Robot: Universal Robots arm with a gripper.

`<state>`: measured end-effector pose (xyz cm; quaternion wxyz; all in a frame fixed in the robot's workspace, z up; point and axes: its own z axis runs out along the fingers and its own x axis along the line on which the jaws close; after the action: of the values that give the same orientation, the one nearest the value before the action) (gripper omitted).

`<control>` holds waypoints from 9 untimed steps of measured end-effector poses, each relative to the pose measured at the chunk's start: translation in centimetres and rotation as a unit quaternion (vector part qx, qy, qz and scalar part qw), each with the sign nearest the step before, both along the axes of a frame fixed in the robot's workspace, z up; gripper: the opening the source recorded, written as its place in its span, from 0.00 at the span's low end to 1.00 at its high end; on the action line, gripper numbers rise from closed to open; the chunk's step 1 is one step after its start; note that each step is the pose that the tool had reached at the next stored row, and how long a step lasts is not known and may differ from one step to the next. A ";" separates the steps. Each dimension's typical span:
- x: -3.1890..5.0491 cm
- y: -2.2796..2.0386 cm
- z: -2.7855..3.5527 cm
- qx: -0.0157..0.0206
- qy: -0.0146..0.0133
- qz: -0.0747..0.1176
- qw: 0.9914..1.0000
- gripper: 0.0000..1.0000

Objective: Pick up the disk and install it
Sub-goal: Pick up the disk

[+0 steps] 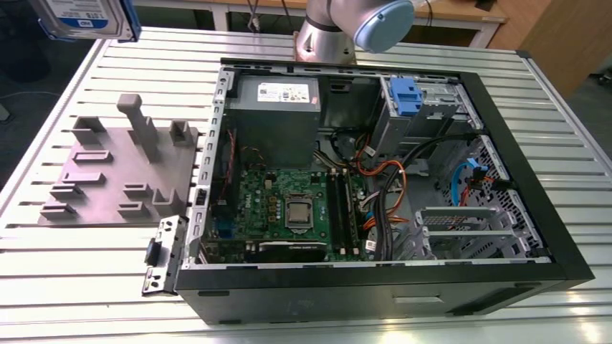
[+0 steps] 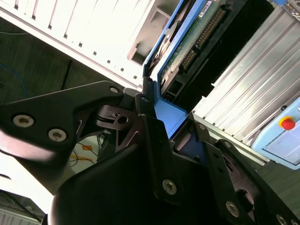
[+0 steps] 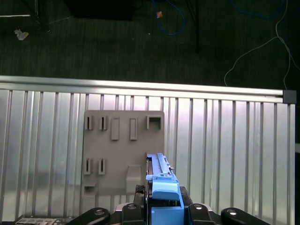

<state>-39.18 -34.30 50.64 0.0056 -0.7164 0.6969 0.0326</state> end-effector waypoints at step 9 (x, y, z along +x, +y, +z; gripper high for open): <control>0.45 0.00 0.00 0.000 0.000 0.000 1.000 0.37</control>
<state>-38.73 -34.30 50.64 0.0056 -0.7164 0.6969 0.0326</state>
